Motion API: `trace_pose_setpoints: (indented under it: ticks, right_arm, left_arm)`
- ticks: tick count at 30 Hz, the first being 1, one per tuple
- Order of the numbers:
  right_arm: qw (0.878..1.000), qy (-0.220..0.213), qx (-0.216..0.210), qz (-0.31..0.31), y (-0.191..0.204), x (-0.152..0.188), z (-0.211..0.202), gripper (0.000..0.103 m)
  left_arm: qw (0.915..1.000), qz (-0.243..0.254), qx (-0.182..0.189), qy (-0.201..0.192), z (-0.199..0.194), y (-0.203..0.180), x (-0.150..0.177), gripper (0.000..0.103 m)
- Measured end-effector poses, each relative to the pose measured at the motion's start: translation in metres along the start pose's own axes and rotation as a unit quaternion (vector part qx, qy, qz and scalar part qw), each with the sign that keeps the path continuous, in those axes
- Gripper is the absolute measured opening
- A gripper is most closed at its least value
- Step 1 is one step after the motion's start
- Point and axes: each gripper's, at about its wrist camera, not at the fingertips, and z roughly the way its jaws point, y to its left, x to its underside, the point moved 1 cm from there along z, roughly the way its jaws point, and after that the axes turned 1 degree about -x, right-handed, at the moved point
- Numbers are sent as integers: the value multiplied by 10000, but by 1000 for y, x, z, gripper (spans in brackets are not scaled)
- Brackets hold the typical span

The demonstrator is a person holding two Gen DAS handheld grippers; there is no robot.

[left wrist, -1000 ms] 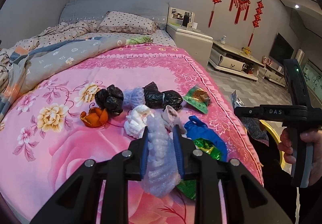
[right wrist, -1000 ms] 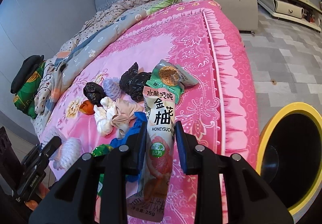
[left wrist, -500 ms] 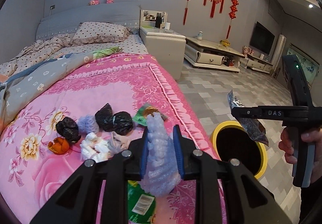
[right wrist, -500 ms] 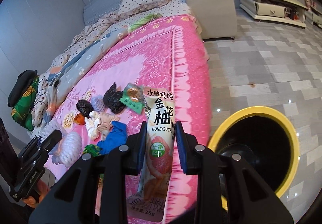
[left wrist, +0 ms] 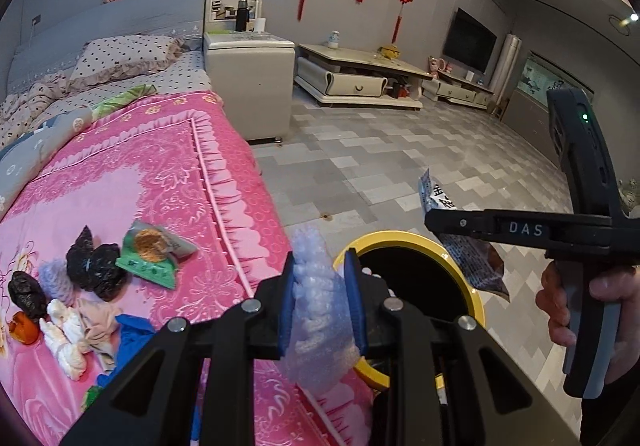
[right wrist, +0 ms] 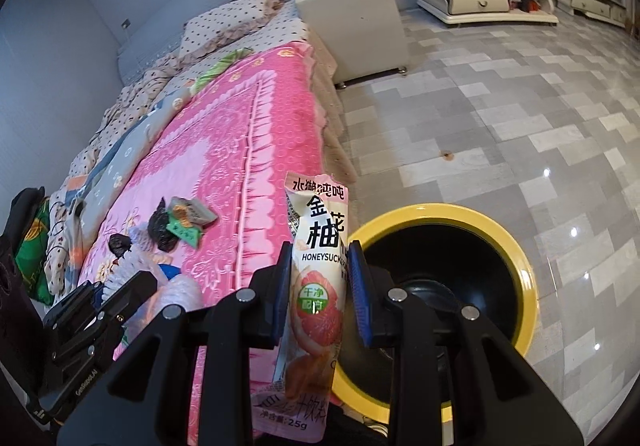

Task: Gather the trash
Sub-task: 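Carry both items to the yellow bin and open both tools to drop them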

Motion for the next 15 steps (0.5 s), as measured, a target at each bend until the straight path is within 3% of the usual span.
trace_pose_setpoints:
  ticks: [15]
  right_arm:
    - [9981,28,286,547,-71,6,10,27]
  left_arm:
    - [9970,198,493,568,63,-59,13,23]
